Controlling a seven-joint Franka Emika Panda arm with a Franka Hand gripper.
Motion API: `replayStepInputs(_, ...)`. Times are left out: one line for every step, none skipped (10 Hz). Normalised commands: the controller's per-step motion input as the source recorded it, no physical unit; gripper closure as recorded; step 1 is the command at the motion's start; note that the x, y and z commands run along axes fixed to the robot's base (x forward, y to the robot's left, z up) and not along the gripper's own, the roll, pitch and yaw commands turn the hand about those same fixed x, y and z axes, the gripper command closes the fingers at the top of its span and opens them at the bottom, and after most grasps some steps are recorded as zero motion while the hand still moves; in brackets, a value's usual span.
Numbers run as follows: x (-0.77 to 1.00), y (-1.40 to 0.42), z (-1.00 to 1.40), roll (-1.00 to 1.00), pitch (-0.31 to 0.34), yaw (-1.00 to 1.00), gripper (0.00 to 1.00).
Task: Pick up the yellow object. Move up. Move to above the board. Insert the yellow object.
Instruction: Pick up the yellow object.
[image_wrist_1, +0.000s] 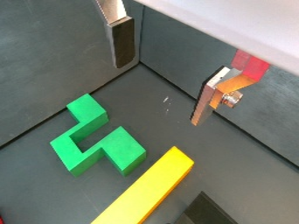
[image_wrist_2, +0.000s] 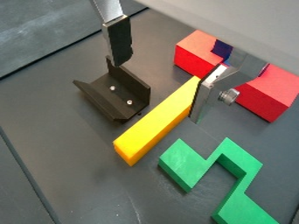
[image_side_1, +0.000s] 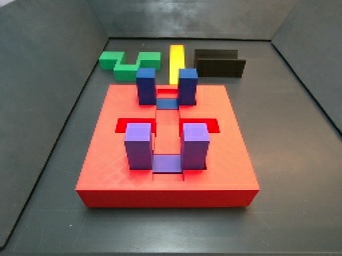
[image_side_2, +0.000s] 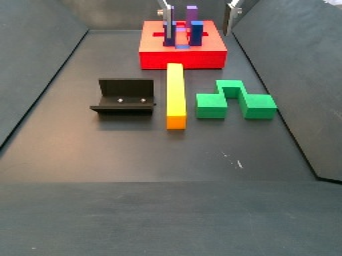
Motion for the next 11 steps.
replayStepInputs(0.00, -0.01, -0.05, 0.00, 0.000, 0.00, 0.00)
replayStepInputs(0.00, -0.02, -0.02, 0.01, 0.000, 0.00, 0.00)
replayStepInputs(0.00, 0.00, 0.00, -0.01, 0.000, 0.00, 0.00)
replayStepInputs(0.07, 0.00, 0.00, 0.00, 0.000, 0.00, 0.00)
replayStepInputs(0.28, 0.00, 0.00, 0.00, 0.000, -0.10, 0.00)
replayStepInputs(0.11, 0.00, 0.00, 0.00, 0.000, 0.00, 0.00)
replayStepInputs(0.77, -0.09, -0.37, 0.01, 0.000, -0.19, 0.00)
replayStepInputs(0.80, -0.19, -0.76, 0.04, -0.083, -0.17, 0.00)
replayStepInputs(0.83, -0.21, -0.90, 0.07, -0.099, -0.09, 0.00)
replayStepInputs(0.79, -0.22, -0.94, 0.06, -0.127, 0.00, 0.00)
replayStepInputs(0.74, -0.20, -0.95, 0.03, -0.139, 0.00, 0.00)
